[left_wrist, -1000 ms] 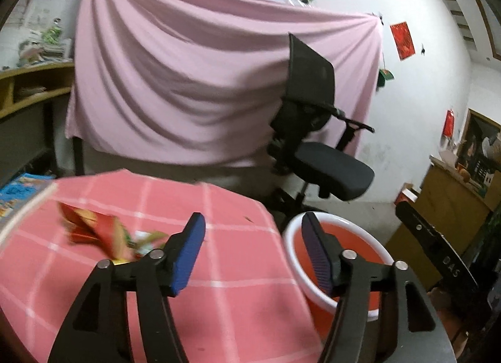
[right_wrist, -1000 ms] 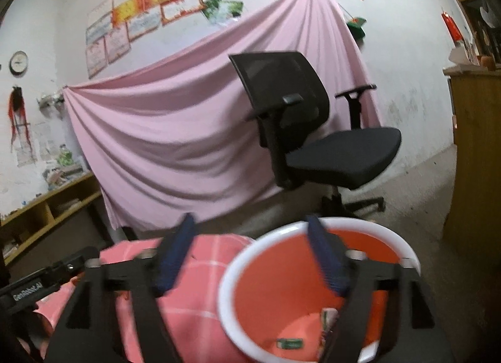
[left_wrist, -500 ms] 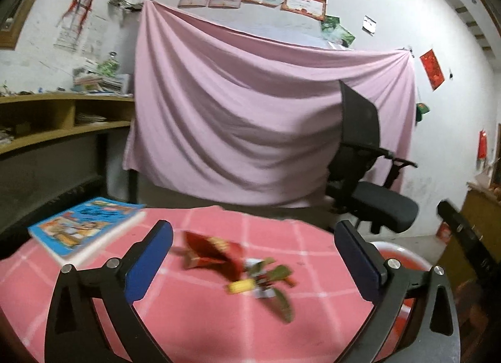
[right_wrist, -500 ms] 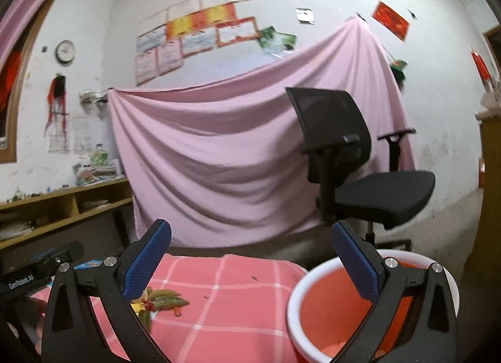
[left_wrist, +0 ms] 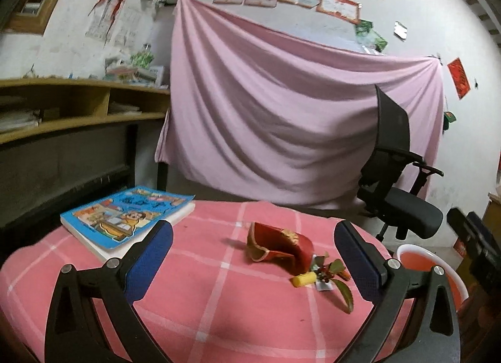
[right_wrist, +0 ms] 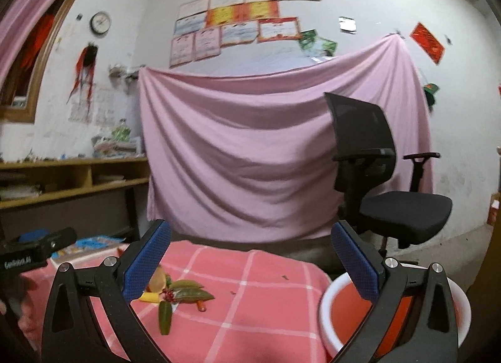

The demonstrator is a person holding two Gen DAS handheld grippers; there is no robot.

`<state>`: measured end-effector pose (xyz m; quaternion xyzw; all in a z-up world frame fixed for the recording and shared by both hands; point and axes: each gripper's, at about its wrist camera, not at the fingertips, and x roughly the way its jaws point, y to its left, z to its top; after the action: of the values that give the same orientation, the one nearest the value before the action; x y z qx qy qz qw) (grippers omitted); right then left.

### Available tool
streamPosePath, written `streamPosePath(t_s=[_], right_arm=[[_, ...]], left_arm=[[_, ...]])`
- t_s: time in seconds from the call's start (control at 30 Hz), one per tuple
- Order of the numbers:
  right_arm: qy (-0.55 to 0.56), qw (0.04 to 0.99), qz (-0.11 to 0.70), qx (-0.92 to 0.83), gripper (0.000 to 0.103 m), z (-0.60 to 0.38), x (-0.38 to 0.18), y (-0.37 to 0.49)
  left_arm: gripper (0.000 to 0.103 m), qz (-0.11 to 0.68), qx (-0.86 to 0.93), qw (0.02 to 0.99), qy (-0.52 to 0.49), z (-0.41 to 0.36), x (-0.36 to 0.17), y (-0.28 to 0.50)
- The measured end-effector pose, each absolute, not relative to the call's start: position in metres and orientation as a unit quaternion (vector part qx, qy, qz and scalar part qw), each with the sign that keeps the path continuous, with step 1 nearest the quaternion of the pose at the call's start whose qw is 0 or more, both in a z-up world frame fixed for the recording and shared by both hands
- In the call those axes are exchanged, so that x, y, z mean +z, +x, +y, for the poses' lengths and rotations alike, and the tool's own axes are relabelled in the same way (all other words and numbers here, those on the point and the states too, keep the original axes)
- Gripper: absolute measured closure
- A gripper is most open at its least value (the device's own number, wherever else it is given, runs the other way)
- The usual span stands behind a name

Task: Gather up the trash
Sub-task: 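Bring both grippers back over the remaining trash on the table, then grasp the red gold-emblem packet with the left gripper while the right gripper grasps the orange battery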

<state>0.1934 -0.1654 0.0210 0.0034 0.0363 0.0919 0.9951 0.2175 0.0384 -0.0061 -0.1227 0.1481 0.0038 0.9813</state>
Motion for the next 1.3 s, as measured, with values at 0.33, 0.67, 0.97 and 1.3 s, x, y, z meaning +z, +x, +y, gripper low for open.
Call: streamPosePath(t_s=[0.33,0.67,0.97,1.3], right_arm=[[-0.035,0.983,0.135,0.115,0.003,-0.134,0.004,0.245],[-0.033,0.964,0.236,0.122,0.033,-0.135,-0.014,0.286],[-0.027,0.941,0.312,0.126,0.041,-0.142,-0.029,0.303],[-0.017,0.913,0.372,0.168,0.063,-0.142,-0.04,0.308]], left_arm=[[0.003,0.205,0.004,0.97,-0.131,0.058,-0.01,0.26],[0.003,0.291,-0.05,0.948,-0.123,0.042,-0.028,0.301],[0.003,0.365,-0.093,0.918,-0.126,0.021,-0.042,0.337],[0.036,0.382,-0.094,0.912,-0.119,0.018,-0.047,0.348]])
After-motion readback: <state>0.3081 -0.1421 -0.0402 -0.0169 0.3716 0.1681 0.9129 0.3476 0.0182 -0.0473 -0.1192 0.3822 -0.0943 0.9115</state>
